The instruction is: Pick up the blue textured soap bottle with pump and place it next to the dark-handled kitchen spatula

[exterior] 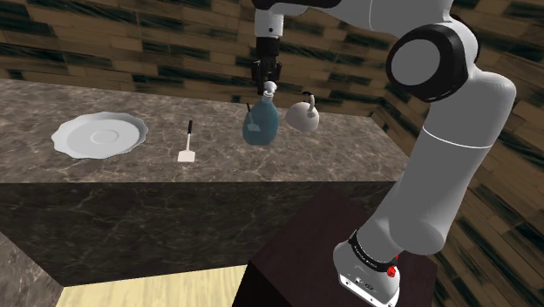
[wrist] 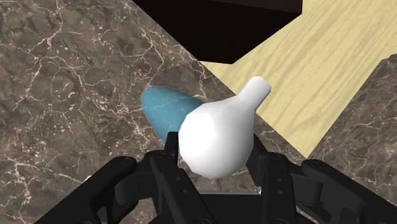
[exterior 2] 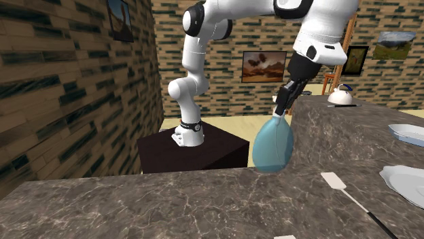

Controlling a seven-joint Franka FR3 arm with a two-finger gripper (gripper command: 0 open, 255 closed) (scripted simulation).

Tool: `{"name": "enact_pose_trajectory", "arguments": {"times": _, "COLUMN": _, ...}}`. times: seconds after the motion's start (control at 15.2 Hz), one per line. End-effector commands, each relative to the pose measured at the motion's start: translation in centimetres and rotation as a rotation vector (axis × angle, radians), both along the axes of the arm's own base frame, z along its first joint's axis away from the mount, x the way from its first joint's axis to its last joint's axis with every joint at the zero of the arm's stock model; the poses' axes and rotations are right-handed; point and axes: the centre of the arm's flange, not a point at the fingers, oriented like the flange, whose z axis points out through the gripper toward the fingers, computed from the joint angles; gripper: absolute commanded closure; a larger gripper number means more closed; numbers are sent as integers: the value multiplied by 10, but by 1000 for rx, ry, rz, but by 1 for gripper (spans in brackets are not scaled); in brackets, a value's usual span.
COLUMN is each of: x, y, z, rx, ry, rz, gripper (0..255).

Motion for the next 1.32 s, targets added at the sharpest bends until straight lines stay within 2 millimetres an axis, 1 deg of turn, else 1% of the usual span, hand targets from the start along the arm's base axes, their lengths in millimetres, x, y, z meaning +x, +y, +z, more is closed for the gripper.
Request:
{"name": "enact_pose_trajectory", "arguments": {"times": 0.0, "x": 8, "y": 23, "z": -1, "rx": 0, "ry": 0, "rz": -1, "gripper": 255}}
{"name": "enact_pose_trajectory", "arguments": {"times": 0.86, "x": 8, "y": 23, "z": -69, "rx": 0, "ry": 0, "rz": -1, "gripper": 255}}
{"name": "enact_pose_trajectory", "arguments": {"times": 0.92, "x": 8, "y": 23, "z": -73, "rx": 0, "ry": 0, "rz": -1, "gripper": 255}}
{"name": "enact_pose_trajectory", "arguments": {"times": 1.25, "x": 8, "y": 23, "z": -73, "rx": 0, "ry": 0, "rz": -1, "gripper": 255}}
